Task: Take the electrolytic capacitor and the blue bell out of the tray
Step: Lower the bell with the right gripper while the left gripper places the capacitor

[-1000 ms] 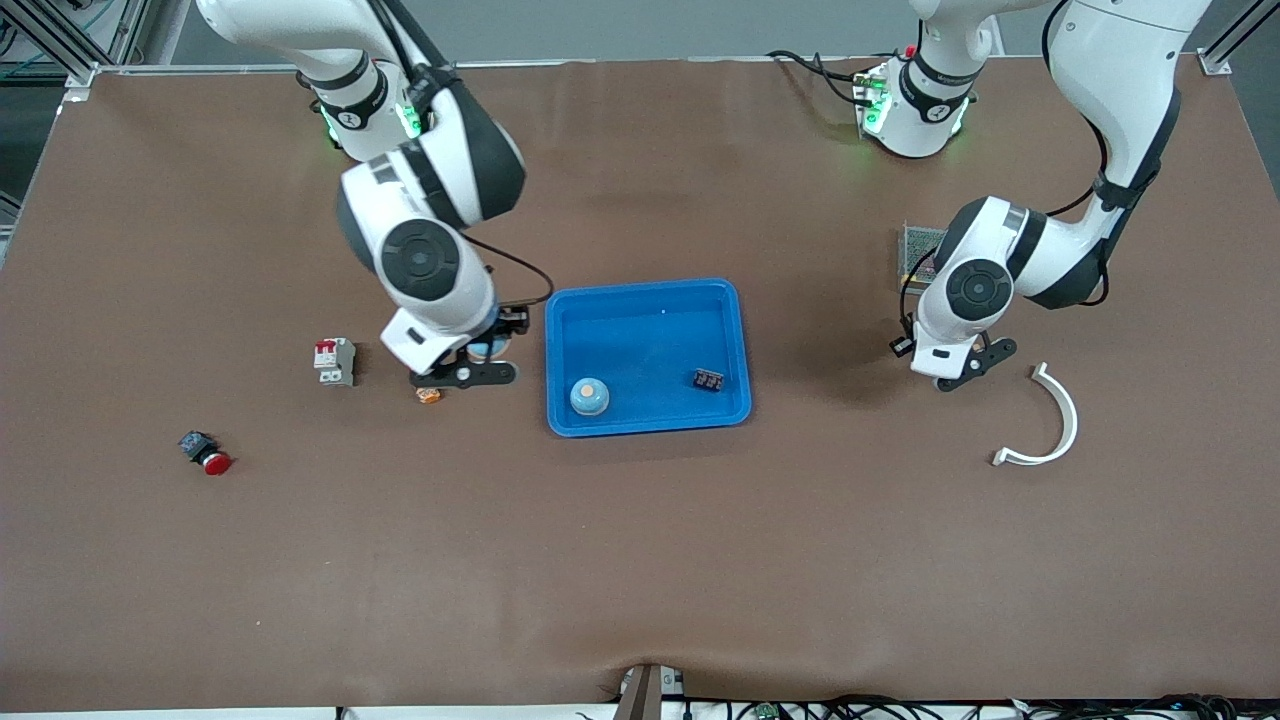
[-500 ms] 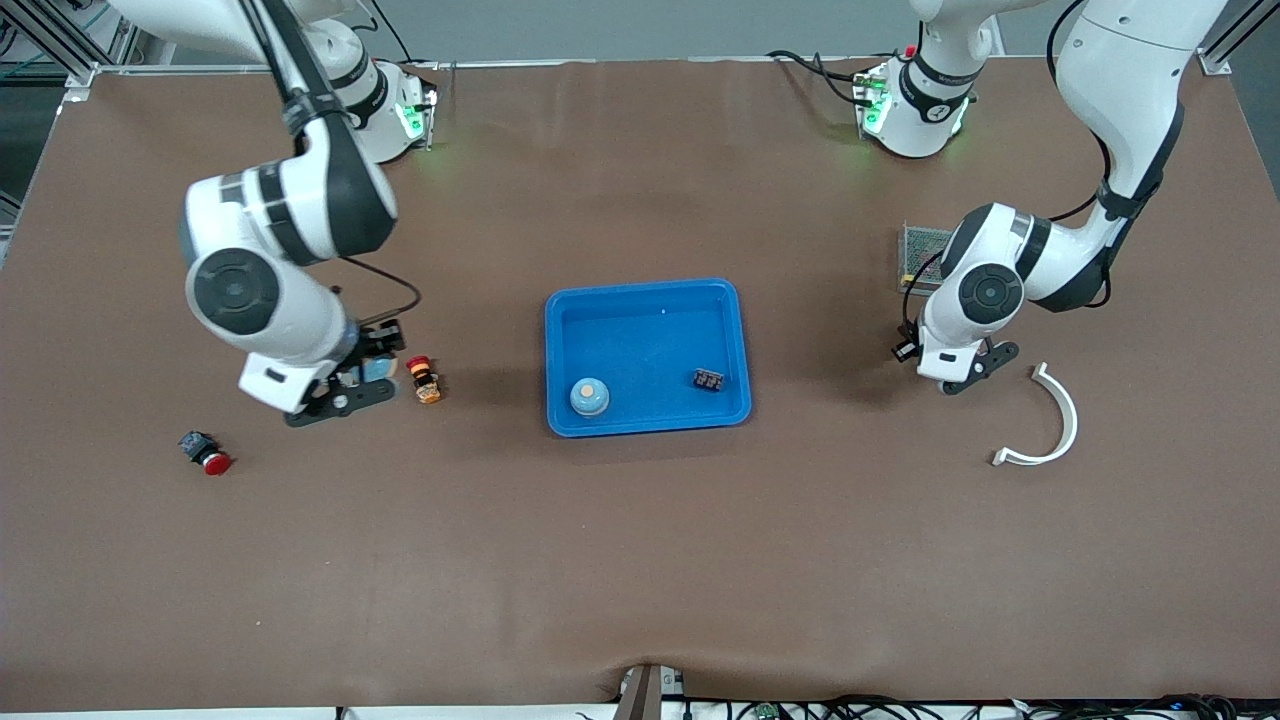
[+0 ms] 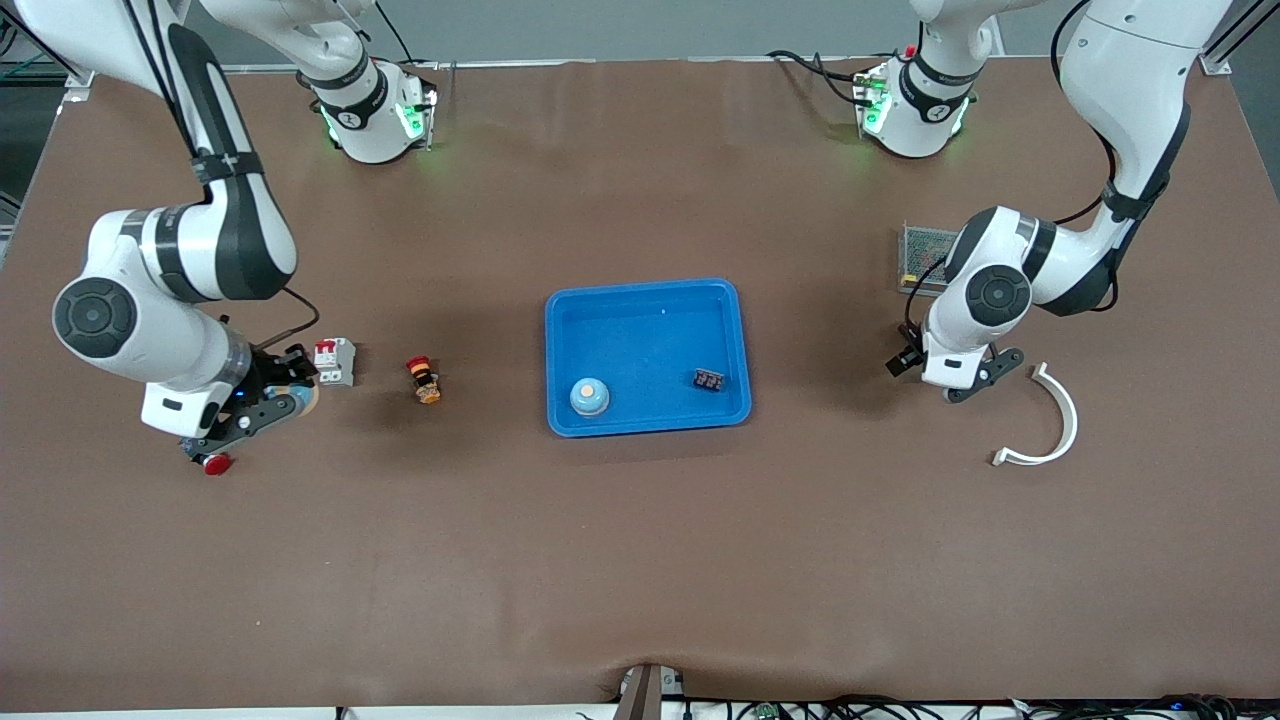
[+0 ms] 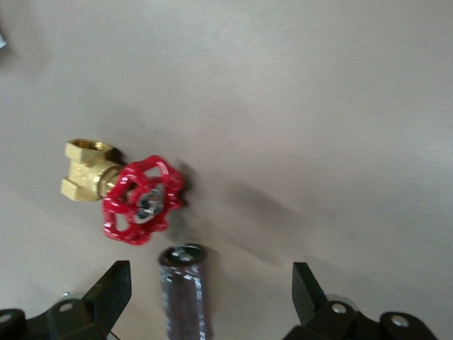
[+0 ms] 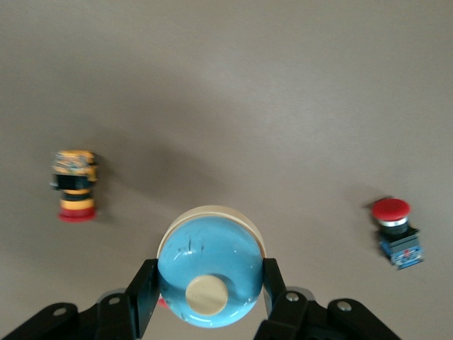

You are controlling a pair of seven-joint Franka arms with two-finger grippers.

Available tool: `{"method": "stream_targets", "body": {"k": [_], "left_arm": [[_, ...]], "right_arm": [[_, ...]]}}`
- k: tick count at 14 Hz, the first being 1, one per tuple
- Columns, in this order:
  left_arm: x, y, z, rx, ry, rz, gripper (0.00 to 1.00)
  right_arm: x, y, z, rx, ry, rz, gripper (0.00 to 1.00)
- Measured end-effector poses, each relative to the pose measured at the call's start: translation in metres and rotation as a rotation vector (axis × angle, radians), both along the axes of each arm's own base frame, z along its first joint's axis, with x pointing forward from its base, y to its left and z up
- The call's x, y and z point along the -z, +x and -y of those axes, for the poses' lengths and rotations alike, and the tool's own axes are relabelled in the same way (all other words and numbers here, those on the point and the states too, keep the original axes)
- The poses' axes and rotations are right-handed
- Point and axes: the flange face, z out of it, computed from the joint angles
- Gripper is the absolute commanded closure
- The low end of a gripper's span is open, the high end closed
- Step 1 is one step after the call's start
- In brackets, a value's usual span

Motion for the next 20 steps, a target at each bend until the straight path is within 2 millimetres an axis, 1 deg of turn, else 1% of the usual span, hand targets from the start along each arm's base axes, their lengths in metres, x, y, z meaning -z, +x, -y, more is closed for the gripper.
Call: {"method": "stream_targets", "body": {"k": [3,5,7,9,11,13,16,20], "left_arm": [[-0.025,0.016,0.026,-0.036,-0.028,0.007,0.0],[-0.048,0.029,0.043,-0.079,-0.056,0.005,0.0],[-0.067,0.04,0.061,-0.134,-0.072,0.025,0.0],[-0.078,0.044,0.085,-0.189,-0.079,0.049,0.0],[-0.081,0.047,0.109,-0.245,-0.087,0.064,0.0],[-0.08,0.052,0.128,-0.302,-0.097,0.072,0.0],[-0.075,0.059,0.156,-0.393,-0.111,0.074,0.0],[-0.073,0.065,0.191,-0.484,-0.133,0.079,0.0]], "right_arm": [[0.009,0.001,0.043,-0.054,0.009,0.04,1.0],[0.02,0.001,0.065,-0.066,0.01,0.051,1.0],[0.037,0.0,0.077,-0.067,0.011,0.057,1.0],[0.054,-0.004,0.079,-0.073,0.01,0.078,1.0],[0.068,-0.012,0.078,-0.077,0.011,0.095,1.0],[0.079,-0.02,0.08,-0.074,0.012,0.096,1.0],[0.092,-0.03,0.093,-0.062,0.024,0.089,1.0],[0.122,-0.038,0.109,-0.055,0.106,0.075,1.0]]}}
